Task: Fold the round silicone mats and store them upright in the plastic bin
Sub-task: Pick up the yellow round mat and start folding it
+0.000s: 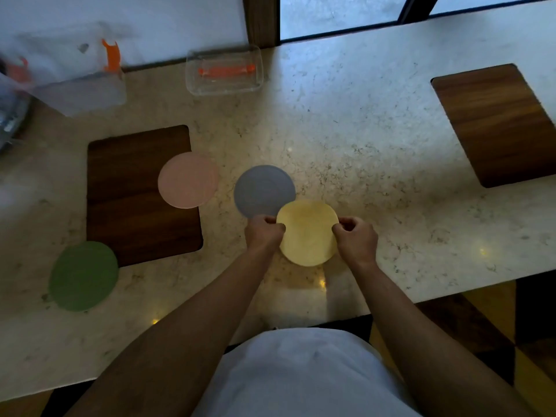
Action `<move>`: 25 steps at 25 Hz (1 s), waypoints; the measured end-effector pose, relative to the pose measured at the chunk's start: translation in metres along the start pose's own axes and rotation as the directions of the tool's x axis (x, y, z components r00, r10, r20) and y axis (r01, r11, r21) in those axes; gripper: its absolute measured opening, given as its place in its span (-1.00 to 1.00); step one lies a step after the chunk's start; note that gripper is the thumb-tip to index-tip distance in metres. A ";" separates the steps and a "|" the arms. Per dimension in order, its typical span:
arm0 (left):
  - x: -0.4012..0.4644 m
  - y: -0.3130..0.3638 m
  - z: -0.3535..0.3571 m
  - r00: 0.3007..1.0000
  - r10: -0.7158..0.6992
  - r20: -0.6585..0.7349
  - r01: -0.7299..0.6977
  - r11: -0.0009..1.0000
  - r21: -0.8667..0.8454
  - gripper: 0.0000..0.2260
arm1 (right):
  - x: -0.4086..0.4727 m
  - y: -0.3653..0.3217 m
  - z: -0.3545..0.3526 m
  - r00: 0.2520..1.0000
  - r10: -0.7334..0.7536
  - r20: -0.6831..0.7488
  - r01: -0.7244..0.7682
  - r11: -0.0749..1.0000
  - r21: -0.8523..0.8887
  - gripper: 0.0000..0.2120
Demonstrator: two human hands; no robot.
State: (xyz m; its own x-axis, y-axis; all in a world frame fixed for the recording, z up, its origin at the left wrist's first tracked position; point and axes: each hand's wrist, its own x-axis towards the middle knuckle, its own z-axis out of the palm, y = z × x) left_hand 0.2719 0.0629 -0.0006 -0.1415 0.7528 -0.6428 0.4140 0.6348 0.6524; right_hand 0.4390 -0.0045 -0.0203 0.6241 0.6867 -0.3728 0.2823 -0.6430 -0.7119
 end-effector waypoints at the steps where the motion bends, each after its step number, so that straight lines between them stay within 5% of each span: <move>1: 0.005 0.002 -0.010 1.000 0.002 -0.010 -0.003 1.000 -0.018 -0.83 | 0.002 -0.009 0.006 1.000 -0.010 0.006 0.010 1.000 0.008 -0.81; 3: 0.016 0.006 -0.027 1.000 -0.006 -0.020 0.004 0.998 -0.067 -0.94 | 0.009 -0.026 0.020 0.999 -0.037 0.027 0.036 0.999 0.009 -0.81; 14: 0.083 0.023 -0.078 0.993 -0.117 -0.019 0.111 0.973 -0.202 -0.80 | 0.058 -0.084 0.085 0.988 -0.105 0.111 0.114 0.990 -0.077 -0.78; 25: 0.107 0.013 -0.076 0.992 -0.111 -0.057 0.102 0.984 -0.145 -0.86 | 0.071 -0.078 0.104 0.979 -0.169 0.118 0.182 0.977 -0.112 -0.83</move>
State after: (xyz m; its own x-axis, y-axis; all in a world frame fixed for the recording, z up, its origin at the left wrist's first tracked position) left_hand 0.1938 0.1645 -0.0308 -0.2379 0.6865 -0.6871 0.2630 0.7265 0.6348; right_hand 0.3858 0.1300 -0.0535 0.4773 0.8204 -0.3147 0.4706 -0.5411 -0.6969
